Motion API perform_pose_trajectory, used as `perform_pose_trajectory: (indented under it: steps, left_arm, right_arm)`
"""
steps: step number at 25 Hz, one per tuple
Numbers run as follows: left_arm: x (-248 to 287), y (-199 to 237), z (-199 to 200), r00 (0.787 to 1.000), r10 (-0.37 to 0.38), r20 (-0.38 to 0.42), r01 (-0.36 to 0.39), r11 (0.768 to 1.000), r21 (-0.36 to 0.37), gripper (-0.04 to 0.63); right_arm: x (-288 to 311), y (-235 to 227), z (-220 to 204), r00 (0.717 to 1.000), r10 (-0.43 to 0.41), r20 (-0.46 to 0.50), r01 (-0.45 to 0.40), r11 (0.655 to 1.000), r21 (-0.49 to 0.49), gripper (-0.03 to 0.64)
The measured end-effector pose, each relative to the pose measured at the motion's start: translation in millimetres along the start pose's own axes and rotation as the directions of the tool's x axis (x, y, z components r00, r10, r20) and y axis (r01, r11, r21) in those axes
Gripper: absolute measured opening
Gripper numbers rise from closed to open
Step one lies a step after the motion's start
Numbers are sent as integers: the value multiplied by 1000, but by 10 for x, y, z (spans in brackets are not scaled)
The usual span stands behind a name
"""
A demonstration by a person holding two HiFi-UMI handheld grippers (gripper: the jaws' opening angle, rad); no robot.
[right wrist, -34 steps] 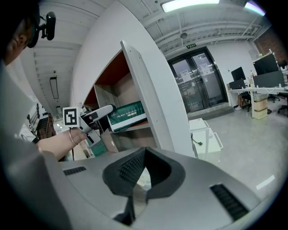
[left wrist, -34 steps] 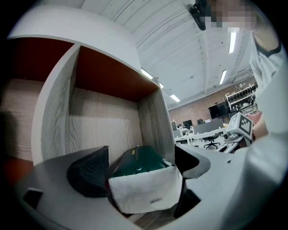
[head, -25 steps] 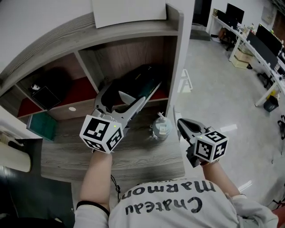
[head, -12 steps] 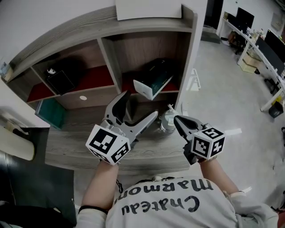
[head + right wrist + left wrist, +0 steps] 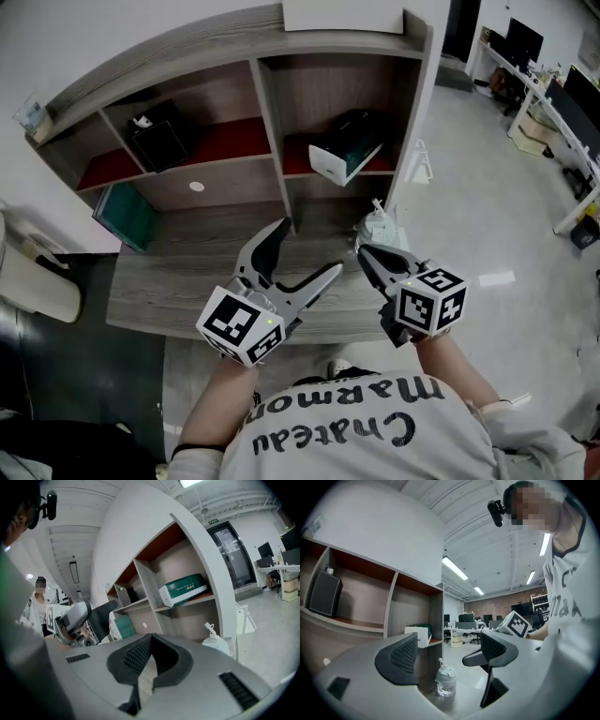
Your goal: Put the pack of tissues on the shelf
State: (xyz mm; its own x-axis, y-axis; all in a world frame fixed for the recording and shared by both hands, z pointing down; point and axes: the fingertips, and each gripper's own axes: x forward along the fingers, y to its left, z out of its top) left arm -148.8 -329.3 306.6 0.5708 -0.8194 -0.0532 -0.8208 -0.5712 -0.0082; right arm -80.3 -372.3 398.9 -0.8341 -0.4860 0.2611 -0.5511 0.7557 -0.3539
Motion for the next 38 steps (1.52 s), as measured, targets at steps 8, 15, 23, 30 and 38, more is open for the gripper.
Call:
perform_pose_trajectory:
  steps: [8,15,23,30,38]
  left_arm:
    - [-574,-273,-200,999,1,-33,-3,999,-51,417]
    - [-1118,-384,-231,998,62,-12,-63,994,-92,169]
    - [-1642,-395,-423,975,210,-79,-217,972,-89,51]
    - [-2150,-238,-667,912,375,-164,-399,905,-146,21]
    - [-2530,-200,-770,878,443,-183,-470,869,-155,23]
  right_arm:
    - [-130,469,-283,1000,15,-17,-15,1000,7,11]
    - [-202,891,-476,999,37,-20,-37,999,5,11]
    - [-275,1335,-691,998,59,-20,-59,998,3,11]
    - [-283,1625,-787,997,72,-22,-72,997,-21,11]
    - [-206,1851,-913,995,83,-47,-86,995,-49,11]
